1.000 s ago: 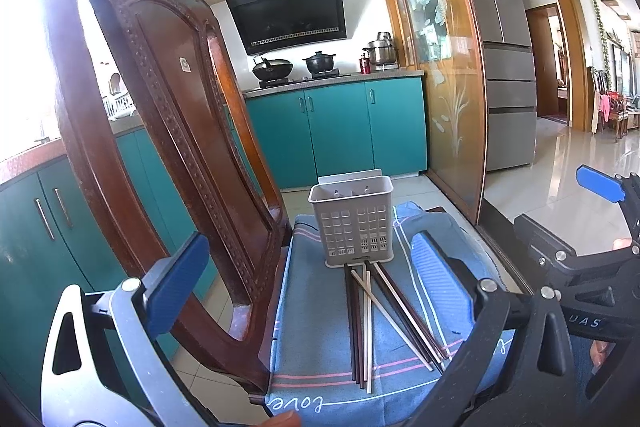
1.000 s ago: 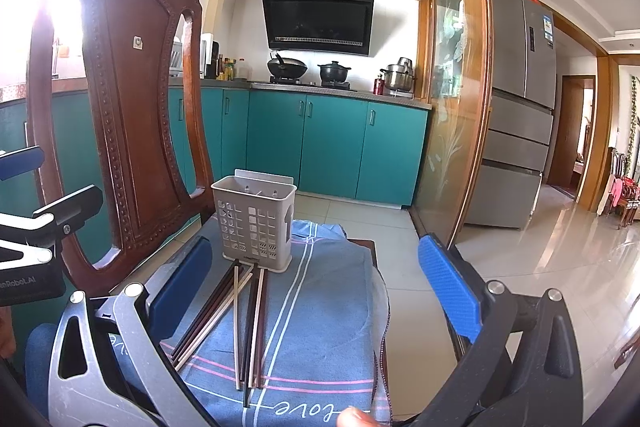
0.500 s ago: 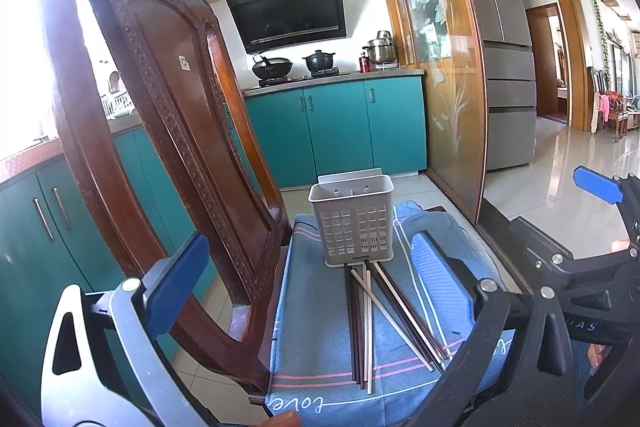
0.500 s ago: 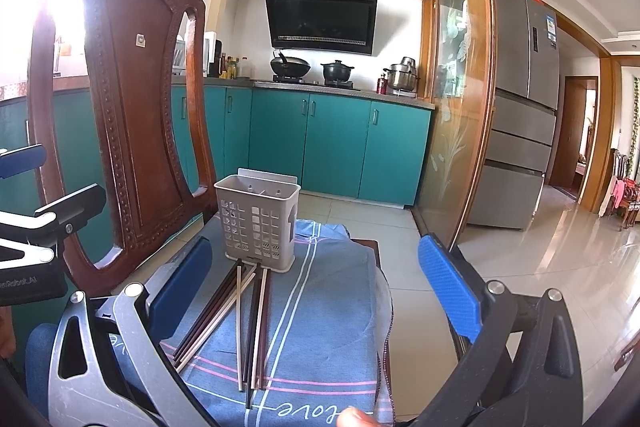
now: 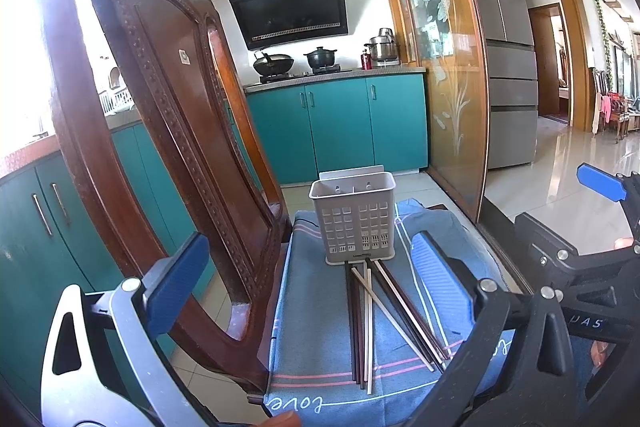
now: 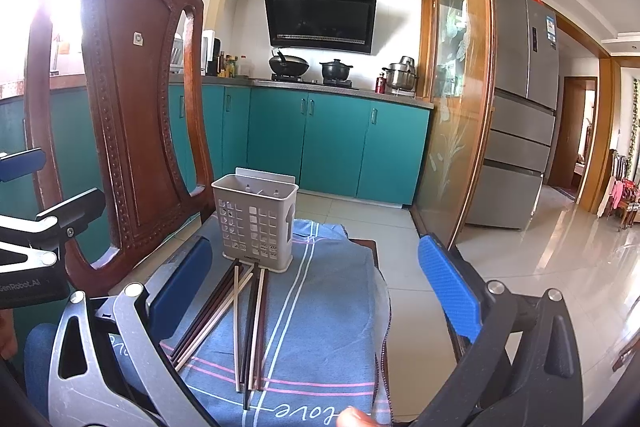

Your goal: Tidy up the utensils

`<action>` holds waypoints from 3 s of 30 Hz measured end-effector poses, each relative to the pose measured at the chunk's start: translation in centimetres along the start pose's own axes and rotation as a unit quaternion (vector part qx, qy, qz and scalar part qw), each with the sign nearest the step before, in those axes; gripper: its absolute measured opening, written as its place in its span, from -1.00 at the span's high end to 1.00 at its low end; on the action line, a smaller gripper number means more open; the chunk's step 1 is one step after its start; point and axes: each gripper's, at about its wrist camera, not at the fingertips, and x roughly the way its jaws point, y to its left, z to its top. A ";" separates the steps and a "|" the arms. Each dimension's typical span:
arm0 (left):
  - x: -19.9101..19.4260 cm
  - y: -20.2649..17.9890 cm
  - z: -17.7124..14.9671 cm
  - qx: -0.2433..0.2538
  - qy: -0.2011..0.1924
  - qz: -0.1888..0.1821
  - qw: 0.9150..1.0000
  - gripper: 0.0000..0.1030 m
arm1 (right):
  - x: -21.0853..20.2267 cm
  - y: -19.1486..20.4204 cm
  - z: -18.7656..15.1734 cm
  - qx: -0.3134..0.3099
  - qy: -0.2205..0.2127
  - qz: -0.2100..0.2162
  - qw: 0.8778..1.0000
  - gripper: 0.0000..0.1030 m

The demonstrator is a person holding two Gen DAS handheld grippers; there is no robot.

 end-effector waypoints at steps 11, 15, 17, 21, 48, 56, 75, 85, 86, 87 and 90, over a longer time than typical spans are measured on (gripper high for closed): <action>1.7 -0.8 -1.1 -0.001 0.032 -0.040 0.999 -0.95 | 2.5 -1.5 -0.3 -0.007 0.060 -0.023 0.998 -0.95; 4.7 -1.2 -3.1 0.001 0.100 -0.056 0.993 -0.95 | 10.4 -2.8 -2.9 0.007 0.177 0.001 0.984 -0.87; 6.7 -0.9 -4.7 -0.014 0.137 -0.078 0.987 -0.83 | 14.2 -3.1 -4.6 0.026 0.221 0.039 0.974 -0.31; 11.0 -0.5 -6.3 -0.032 0.195 -0.097 0.975 0.20 | 21.3 -2.4 -6.5 0.070 0.287 0.101 0.950 0.37; 31.7 -2.9 -8.5 -0.009 0.385 -0.107 0.917 0.34 | 33.0 2.2 -8.5 -0.004 0.408 0.170 0.897 0.19; 29.9 -0.3 -9.7 -0.029 0.393 -0.100 0.914 0.59 | 33.0 1.0 -8.5 0.010 0.411 0.163 0.897 0.19; 29.9 -2.3 -8.6 -0.025 0.385 -0.110 0.916 0.74 | 32.9 2.8 -7.5 -0.017 0.380 0.181 0.907 0.87; 19.3 0.6 -2.2 -0.046 0.285 -0.166 0.943 0.74 | 28.2 -0.5 -1.7 0.003 0.311 0.221 0.924 0.87; 18.6 0.8 -1.9 -0.047 0.279 -0.170 0.944 0.75 | 27.8 -0.7 -1.4 0.003 0.308 0.223 0.925 0.87; 18.2 1.1 -2.0 -0.050 0.279 -0.173 0.943 0.75 | 27.3 -0.7 -1.7 0.004 0.309 0.223 0.925 0.87; 19.4 1.6 -3.5 -0.064 0.309 -0.179 0.932 0.75 | 27.8 0.1 -3.3 0.000 0.333 0.214 0.918 0.87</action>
